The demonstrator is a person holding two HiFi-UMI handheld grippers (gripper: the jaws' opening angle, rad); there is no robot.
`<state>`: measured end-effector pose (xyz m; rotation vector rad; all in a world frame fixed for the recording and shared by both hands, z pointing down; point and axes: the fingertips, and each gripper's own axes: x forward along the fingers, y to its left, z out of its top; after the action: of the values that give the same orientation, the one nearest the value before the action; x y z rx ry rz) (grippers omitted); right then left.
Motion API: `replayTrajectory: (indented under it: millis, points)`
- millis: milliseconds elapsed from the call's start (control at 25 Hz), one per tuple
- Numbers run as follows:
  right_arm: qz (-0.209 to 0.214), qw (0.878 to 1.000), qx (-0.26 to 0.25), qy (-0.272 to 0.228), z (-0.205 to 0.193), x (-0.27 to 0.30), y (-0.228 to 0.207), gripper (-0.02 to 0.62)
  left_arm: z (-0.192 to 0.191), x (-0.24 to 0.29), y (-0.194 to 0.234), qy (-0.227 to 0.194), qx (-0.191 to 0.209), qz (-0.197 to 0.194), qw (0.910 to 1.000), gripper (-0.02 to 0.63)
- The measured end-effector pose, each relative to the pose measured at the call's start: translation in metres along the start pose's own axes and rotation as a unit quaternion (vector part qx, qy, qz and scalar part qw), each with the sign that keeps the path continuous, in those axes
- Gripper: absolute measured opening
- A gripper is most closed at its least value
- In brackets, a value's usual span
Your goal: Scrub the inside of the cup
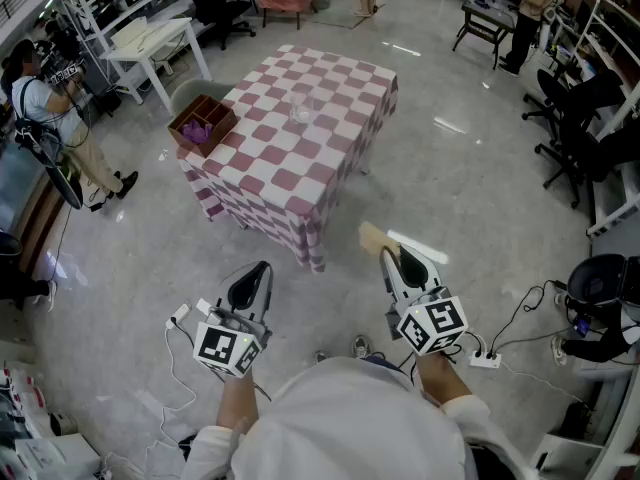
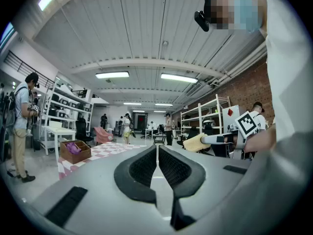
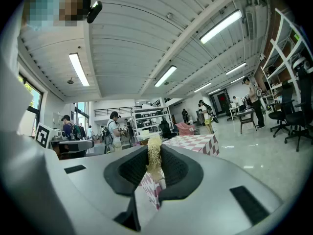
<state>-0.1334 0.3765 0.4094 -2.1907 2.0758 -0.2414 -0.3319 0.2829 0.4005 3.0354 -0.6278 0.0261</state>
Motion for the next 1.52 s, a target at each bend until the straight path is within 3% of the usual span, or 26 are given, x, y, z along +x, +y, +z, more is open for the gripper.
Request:
replayTrajectory:
  millis: [680,1160,1520]
  points:
    - [-0.017,1.000,0.002,-0.022,0.003,0.002,0.006,0.087,-0.021,0.009,0.023,0.014,-0.002,-0.004,0.9999,0.043]
    - [0.014,1.000,0.009,-0.022,0.022,0.063,-0.073,0.087,-0.017,0.102,0.032,0.006,-0.010,0.010,0.9999,0.043]
    - [0.063,0.998,0.014,-0.015,0.031,0.104,-0.140,0.087,-0.015,0.172,0.028,0.000,-0.016,0.053,0.9985,0.043]
